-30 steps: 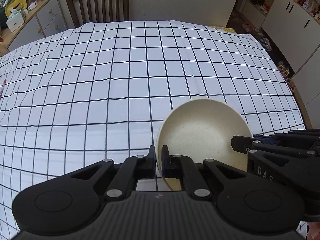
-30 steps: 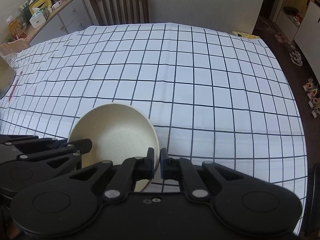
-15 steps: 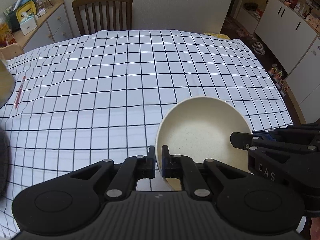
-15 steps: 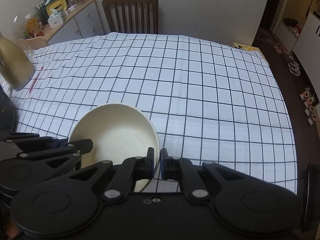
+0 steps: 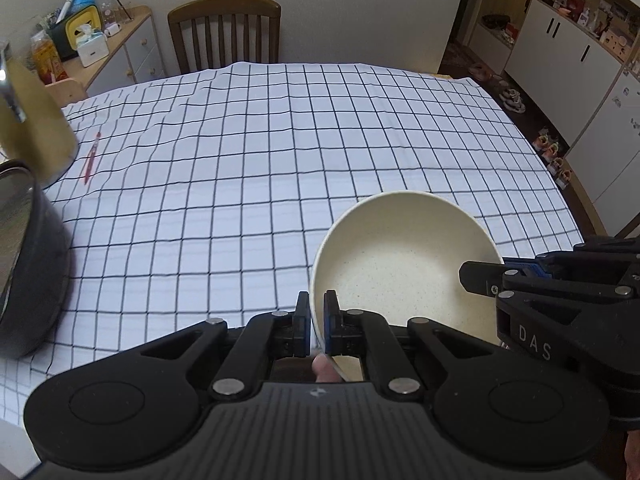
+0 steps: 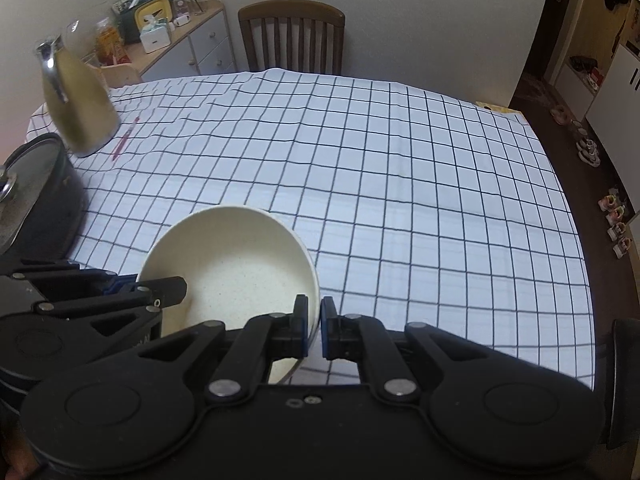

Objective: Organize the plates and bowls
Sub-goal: 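Lift the cream bowl with both grippers and carry it over the pink-handled pot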

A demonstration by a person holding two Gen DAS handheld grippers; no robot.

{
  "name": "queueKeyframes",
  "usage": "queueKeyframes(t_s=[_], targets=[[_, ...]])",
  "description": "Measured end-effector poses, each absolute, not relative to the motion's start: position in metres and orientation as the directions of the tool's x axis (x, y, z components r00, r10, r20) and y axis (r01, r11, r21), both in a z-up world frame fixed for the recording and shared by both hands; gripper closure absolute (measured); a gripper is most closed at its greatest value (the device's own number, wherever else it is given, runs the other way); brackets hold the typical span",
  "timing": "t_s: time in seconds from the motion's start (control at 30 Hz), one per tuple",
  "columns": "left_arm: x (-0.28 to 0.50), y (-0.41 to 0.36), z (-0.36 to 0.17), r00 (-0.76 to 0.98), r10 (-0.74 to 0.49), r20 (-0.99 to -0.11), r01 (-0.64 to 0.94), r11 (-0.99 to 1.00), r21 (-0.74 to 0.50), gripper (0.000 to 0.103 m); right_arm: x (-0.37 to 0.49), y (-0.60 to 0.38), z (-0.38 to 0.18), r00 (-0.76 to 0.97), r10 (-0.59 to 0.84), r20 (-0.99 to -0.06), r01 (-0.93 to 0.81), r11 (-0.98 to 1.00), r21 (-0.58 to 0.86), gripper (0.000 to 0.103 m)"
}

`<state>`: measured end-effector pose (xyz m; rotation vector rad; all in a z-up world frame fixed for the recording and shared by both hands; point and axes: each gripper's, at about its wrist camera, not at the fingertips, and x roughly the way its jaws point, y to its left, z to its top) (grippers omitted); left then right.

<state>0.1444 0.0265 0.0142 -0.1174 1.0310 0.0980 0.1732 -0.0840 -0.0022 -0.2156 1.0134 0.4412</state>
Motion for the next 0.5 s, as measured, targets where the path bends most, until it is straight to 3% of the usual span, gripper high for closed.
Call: queueKeyframes(t_s=[0.5], targets=[[0.056, 0.066, -0.004, 0.488, 0.064, -0.870, -0.154, 0.988, -0.014, 0.098, 0.091, -0.040, -0.019, 0.404, 0.280, -0.871, -0.482, 0.874, 0.057, 0.097]])
